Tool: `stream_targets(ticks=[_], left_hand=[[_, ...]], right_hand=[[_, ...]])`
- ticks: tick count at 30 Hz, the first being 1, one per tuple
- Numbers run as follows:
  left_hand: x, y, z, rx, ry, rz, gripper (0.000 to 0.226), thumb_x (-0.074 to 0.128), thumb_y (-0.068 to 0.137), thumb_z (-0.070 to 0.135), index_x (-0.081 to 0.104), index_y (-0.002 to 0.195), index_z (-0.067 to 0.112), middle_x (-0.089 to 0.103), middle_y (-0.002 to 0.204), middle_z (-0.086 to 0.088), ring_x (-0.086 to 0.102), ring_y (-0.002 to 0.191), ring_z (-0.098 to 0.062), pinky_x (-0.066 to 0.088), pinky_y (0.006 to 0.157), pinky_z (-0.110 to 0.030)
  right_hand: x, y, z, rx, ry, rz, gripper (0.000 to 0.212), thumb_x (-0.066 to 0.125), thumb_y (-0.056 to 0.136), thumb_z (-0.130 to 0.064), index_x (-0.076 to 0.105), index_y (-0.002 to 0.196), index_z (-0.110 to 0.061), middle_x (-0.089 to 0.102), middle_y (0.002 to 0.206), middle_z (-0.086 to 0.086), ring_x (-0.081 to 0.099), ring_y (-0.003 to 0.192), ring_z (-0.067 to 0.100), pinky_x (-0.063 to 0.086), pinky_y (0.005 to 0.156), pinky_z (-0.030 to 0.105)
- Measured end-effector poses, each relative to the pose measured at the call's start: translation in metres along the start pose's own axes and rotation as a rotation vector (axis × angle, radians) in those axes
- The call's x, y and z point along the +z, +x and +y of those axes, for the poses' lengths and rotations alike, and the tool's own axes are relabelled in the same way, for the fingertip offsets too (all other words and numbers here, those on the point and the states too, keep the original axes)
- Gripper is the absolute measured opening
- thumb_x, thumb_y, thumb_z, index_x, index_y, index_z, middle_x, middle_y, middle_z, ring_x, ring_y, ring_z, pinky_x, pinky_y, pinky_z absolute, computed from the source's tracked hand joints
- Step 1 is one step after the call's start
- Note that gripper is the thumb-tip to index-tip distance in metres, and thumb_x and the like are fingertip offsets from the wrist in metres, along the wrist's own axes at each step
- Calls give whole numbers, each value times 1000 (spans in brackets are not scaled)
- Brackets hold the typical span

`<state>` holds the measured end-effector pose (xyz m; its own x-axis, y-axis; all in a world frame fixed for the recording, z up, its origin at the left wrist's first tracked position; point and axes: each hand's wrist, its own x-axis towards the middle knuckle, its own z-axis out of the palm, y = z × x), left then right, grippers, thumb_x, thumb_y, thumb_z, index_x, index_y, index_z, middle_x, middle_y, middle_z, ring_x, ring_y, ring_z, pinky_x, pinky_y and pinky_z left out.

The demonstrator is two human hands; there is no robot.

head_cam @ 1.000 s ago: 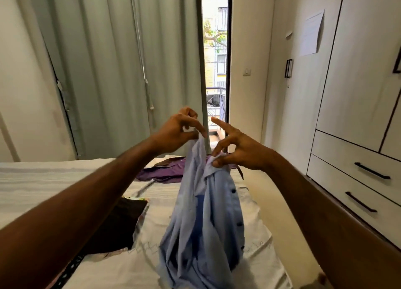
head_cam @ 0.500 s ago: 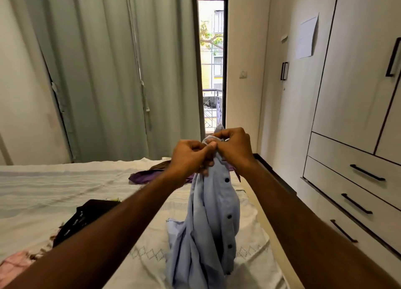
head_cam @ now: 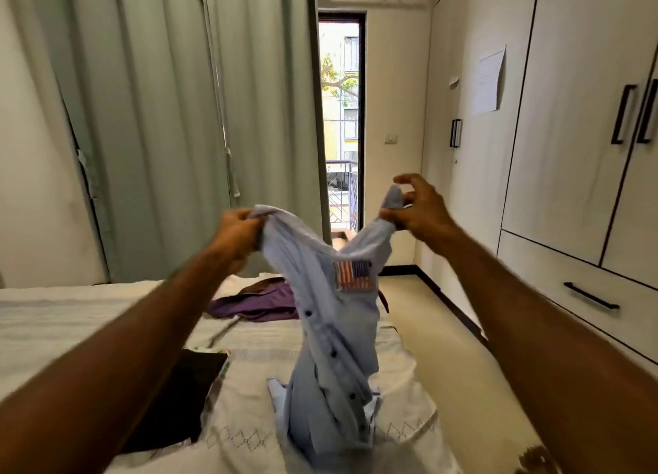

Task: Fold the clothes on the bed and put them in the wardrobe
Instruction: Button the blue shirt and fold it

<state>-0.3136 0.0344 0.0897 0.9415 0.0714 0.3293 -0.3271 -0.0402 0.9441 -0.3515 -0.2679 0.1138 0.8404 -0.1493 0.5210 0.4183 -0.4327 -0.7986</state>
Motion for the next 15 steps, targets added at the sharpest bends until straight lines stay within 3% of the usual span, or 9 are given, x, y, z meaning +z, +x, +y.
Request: stream_targets(ticks=[3, 7, 11, 13, 15], left_hand=[[-47, 23, 30, 75, 4, -3, 27, 56, 95, -6, 68, 93, 19, 69, 66, 6, 61, 57, -10, 50, 50, -20], [-65, 41, 80, 181, -23, -78, 42, 49, 95, -9, 77, 75, 16, 71, 67, 3, 65, 61, -10, 55, 55, -19], [-72, 42, 111, 297, -88, -158, 27, 53, 98, -2, 71, 82, 10, 70, 69, 1, 66, 64, -10, 57, 62, -19], [-75, 40, 113, 309, -17, -217, 24, 58, 96, 3, 73, 79, 12, 68, 74, -3, 66, 68, -12, 58, 64, -21], [-76, 39, 111, 296, 57, -232, 14, 59, 96, 6, 69, 87, 10, 65, 79, -4, 64, 72, -13, 59, 64, -23]], right_hand=[[-43, 19, -2, -36, 0, -72, 26, 77, 84, -2, 70, 110, -5, 71, 108, 16, 70, 101, 33, 63, 78, 36], [-67, 30, -29, -124, 263, -131, 15, 71, 89, -9, 69, 105, -9, 70, 103, 13, 70, 97, 25, 61, 79, 35], [-74, 29, -46, -219, 442, -53, 20, 74, 79, -28, 64, 89, -14, 68, 85, 2, 66, 81, 15, 56, 72, 25], [-77, 23, -40, -163, 408, -129, 22, 75, 78, -25, 65, 94, -15, 68, 90, 2, 67, 82, 15, 57, 68, 24], [-80, 17, -29, -75, 305, -274, 38, 82, 72, -29, 69, 103, -13, 68, 99, 5, 68, 89, 18, 59, 71, 25]])
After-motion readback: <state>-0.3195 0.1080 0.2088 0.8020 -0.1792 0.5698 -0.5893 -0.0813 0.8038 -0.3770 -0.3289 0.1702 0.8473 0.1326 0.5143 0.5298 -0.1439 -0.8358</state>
